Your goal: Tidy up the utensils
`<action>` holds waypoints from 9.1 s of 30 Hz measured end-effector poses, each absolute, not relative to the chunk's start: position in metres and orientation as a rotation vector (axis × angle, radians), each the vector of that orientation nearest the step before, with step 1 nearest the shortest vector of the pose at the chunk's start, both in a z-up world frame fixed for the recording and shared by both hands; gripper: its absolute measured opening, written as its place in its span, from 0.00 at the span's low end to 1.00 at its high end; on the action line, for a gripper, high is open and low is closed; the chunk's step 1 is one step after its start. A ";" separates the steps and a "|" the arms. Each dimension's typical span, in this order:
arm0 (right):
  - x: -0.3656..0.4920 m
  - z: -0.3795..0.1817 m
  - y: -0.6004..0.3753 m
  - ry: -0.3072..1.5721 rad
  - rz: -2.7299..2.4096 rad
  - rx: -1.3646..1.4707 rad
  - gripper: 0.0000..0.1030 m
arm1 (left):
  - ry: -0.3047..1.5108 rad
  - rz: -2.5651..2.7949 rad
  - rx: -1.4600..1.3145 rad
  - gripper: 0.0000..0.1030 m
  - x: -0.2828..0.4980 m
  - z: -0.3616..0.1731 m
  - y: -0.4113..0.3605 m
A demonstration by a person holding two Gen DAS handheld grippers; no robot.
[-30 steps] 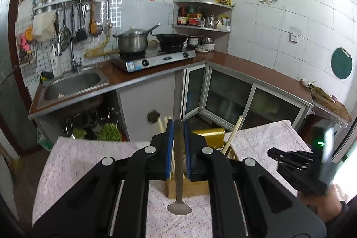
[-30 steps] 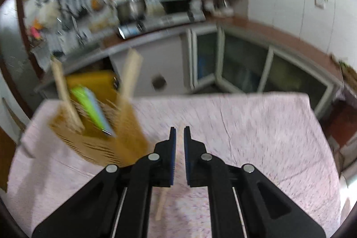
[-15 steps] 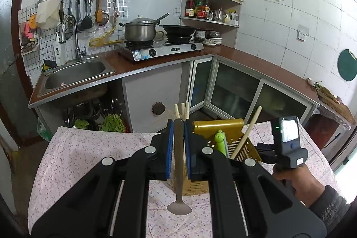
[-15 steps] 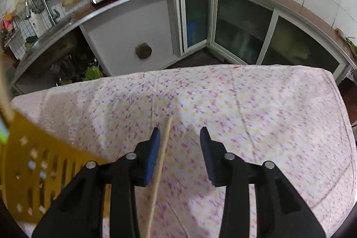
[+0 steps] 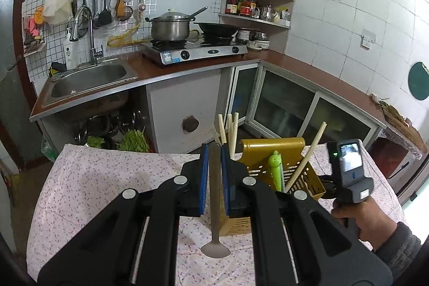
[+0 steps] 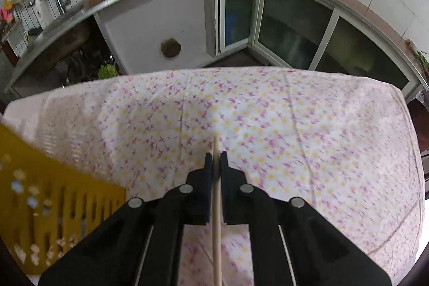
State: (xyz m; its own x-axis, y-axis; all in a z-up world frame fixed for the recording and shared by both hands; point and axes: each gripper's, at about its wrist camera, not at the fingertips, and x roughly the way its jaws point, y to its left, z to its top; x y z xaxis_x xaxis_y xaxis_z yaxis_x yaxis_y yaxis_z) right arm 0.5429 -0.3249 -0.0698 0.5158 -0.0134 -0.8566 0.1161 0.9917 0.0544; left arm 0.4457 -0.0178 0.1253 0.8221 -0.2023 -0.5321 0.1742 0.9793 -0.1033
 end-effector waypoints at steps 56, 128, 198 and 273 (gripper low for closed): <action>0.342 0.231 -0.279 0.335 0.121 0.091 0.06 | 0.373 -0.245 -0.029 0.07 0.406 0.237 -0.061; 0.090 0.003 -0.288 0.432 -0.118 0.066 0.57 | 0.404 -0.043 -0.060 0.95 0.151 -0.004 0.031; 0.076 -0.028 -0.294 0.310 -0.162 0.051 0.65 | 0.301 0.017 -0.050 0.95 0.131 -0.018 0.035; 0.074 -0.028 -0.294 0.309 -0.160 0.051 0.66 | 0.299 0.019 -0.053 0.95 0.129 -0.017 0.032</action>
